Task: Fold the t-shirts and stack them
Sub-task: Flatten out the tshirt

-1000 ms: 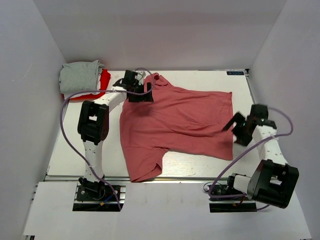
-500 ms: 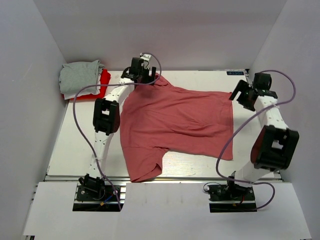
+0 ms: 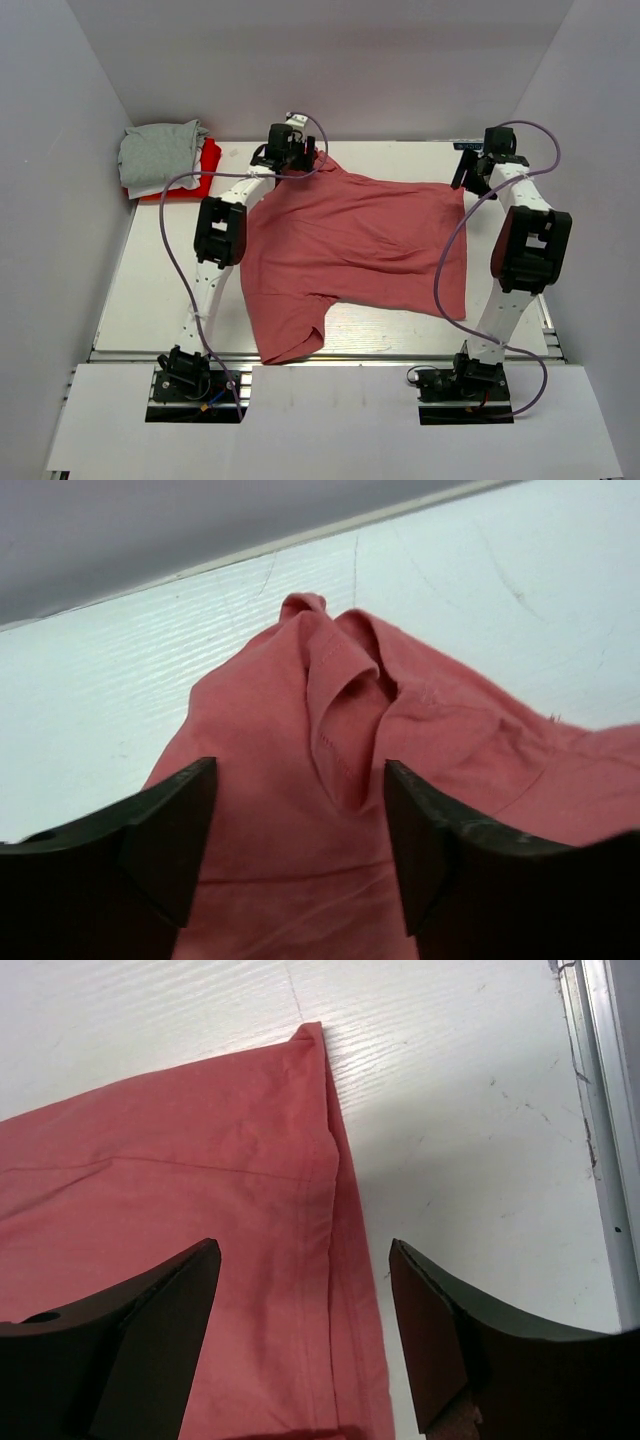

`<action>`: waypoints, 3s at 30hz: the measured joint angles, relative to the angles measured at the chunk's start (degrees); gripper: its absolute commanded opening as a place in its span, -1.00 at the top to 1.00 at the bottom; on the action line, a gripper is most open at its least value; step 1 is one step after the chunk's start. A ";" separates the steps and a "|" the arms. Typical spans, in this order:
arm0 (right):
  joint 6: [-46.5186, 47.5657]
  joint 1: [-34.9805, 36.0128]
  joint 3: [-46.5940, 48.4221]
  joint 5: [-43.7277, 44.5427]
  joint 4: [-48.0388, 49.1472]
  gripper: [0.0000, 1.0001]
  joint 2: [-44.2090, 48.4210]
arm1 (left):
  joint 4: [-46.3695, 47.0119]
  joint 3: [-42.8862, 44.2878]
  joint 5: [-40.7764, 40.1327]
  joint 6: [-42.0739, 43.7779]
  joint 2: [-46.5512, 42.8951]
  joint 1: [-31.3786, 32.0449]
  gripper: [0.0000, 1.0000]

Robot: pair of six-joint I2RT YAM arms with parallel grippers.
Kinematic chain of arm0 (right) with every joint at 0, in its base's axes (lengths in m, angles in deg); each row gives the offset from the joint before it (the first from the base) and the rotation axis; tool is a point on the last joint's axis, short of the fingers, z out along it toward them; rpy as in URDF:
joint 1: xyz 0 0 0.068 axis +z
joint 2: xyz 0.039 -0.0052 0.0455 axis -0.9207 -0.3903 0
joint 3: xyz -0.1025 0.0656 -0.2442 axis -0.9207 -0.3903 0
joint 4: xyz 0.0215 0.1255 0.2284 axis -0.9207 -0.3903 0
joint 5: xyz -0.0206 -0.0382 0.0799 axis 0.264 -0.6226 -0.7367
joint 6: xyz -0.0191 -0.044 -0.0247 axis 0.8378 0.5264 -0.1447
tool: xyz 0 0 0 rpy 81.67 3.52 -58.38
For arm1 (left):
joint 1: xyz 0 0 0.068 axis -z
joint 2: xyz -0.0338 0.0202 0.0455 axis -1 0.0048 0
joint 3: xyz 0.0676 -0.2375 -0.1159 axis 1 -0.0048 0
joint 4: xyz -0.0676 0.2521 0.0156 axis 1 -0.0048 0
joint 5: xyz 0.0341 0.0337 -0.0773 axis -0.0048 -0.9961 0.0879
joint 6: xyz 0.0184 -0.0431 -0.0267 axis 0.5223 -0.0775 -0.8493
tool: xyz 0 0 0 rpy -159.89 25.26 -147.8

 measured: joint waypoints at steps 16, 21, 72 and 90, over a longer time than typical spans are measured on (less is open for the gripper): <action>1.64 -0.13 2.84 -1.49 -2.89 -0.09 -7.50 | 5.33 3.93 0.42 -8.76 6.88 0.39 1.00; 1.49 -0.15 2.38 -4.28 -3.37 -0.04 -8.02 | 5.75 3.82 0.79 -10.56 6.84 0.20 1.00; -2.43 -1.70 -1.09 -6.23 2.16 1.00 -5.44 | 6.58 -1.29 -0.59 -11.69 1.64 -0.66 1.00; -2.10 -3.69 7.43 -8.98 6.21 1.00 -5.01 | 13.40 0.37 1.79 -15.37 0.26 -3.93 1.00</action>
